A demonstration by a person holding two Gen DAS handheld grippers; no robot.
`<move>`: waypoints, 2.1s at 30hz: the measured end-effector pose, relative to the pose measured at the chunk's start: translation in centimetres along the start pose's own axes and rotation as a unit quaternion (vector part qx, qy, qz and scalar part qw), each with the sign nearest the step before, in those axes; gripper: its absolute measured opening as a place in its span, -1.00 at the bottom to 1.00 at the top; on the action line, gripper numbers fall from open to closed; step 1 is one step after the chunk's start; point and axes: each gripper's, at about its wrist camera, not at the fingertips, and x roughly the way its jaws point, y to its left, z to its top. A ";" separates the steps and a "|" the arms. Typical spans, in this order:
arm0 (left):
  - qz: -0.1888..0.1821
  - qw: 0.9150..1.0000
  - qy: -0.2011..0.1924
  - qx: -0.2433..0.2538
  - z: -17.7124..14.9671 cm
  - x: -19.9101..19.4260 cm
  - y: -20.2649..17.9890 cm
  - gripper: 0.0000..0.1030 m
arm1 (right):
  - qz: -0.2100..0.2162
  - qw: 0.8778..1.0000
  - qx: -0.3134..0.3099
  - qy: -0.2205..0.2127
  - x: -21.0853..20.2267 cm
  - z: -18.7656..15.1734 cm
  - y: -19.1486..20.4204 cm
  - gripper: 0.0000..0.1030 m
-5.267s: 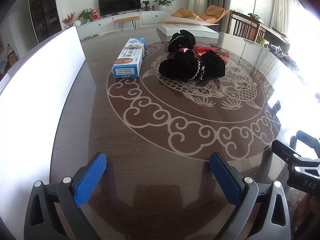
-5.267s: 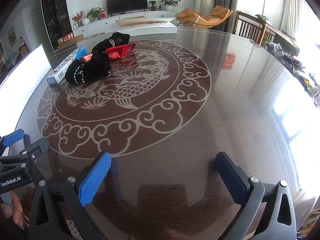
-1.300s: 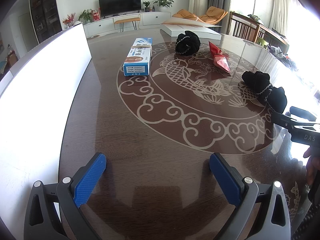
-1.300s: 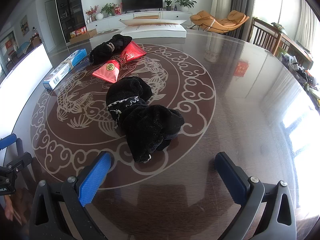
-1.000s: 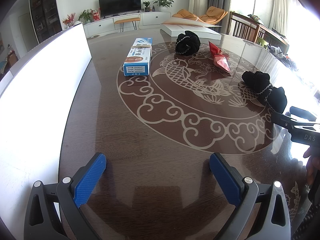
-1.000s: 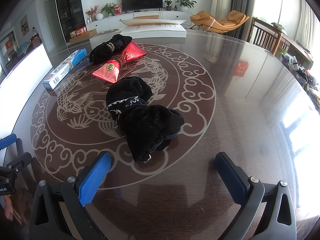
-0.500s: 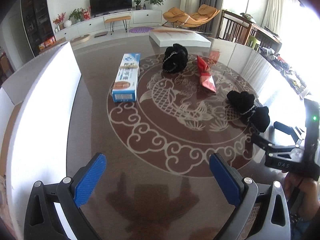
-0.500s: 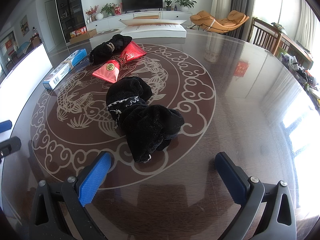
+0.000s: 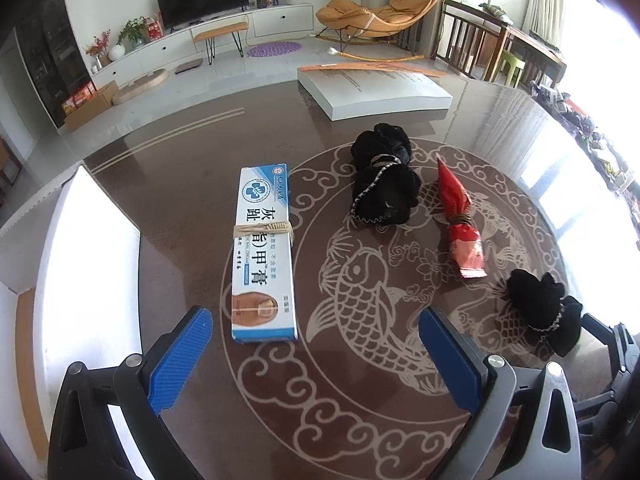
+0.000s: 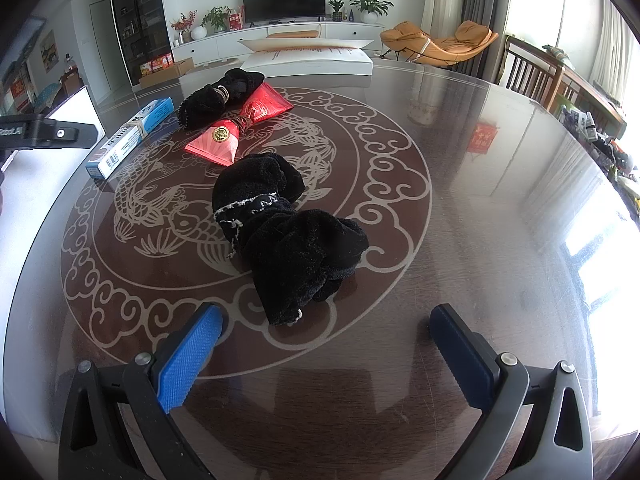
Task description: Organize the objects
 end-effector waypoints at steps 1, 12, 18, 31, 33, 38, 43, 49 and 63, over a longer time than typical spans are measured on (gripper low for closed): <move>0.010 1.000 0.002 0.001 0.5 0.9 0.3 1.00 | 0.000 1.000 0.000 0.000 0.0 0.0 0.0 1.00; 0.018 0.992 0.005 -0.126 2.7 6.4 5.8 0.34 | 0.000 1.000 0.000 0.000 0.0 0.0 0.0 1.00; 0.046 0.991 -0.018 -0.125 -1.0 4.2 4.1 -0.16 | 0.000 1.000 0.000 0.000 0.0 0.0 0.0 1.00; 0.044 0.993 -0.045 -0.101 -16.4 -4.4 -4.3 -0.12 | 0.000 1.000 0.000 0.000 0.0 0.0 0.0 1.00; 0.044 0.993 -0.053 -0.093 -16.7 -4.5 -4.8 0.16 | 0.000 1.000 0.000 0.000 0.0 0.0 0.0 1.00; 0.039 0.994 -0.054 -0.081 -16.8 -4.0 -4.4 0.79 | 0.000 1.000 0.000 0.000 0.0 0.0 -0.1 1.00; 0.041 0.994 -0.057 -0.086 -16.8 -3.7 -4.2 0.99 | 0.000 1.000 0.000 0.000 0.0 0.0 -0.1 1.00; 0.042 0.994 -0.056 -0.088 -16.6 -3.6 -4.1 1.00 | 0.000 1.000 -0.001 0.000 0.0 0.0 -0.1 1.00; 0.042 0.994 -0.055 -0.088 -16.6 -3.5 -4.1 1.00 | 0.000 1.000 -0.001 0.000 0.1 0.0 0.0 1.00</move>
